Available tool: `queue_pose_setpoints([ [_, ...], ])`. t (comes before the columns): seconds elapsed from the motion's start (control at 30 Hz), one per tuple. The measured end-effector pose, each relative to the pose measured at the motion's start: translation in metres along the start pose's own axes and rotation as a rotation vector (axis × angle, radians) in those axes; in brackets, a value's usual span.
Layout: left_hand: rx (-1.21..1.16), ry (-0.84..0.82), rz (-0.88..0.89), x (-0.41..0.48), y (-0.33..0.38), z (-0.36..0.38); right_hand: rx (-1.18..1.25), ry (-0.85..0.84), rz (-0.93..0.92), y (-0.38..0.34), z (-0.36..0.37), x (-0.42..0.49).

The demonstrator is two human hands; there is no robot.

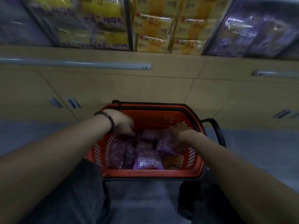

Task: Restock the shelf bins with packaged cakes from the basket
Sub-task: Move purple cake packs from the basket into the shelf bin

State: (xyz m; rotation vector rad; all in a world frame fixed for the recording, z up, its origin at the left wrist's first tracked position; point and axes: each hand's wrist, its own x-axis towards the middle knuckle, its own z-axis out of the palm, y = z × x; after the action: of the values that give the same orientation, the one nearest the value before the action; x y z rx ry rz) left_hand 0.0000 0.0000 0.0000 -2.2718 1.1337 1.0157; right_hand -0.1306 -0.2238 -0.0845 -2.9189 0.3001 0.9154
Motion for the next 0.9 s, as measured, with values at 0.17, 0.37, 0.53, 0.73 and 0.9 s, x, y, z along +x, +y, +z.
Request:
queue_pose_setpoints([
  [0.17,-0.216,-0.09,0.006,0.018,0.017,-0.018,-0.073,-0.019,-0.008,0.002,0.029,0.009],
  [0.37,0.006,0.119,0.178,0.053,0.012,0.006,-0.249,0.028,-0.005,-0.004,0.048,0.016],
  [0.53,-0.037,-0.126,0.172,0.049,0.016,-0.011,-0.183,0.055,-0.057,0.002,0.048,0.031],
  [0.73,0.028,0.155,0.134,0.029,0.002,-0.018,0.005,-0.091,-0.046,-0.009,-0.009,0.04],
  [0.9,-0.311,0.238,0.181,0.009,-0.005,-0.002,0.291,-0.05,-0.177,-0.031,-0.073,0.014],
])
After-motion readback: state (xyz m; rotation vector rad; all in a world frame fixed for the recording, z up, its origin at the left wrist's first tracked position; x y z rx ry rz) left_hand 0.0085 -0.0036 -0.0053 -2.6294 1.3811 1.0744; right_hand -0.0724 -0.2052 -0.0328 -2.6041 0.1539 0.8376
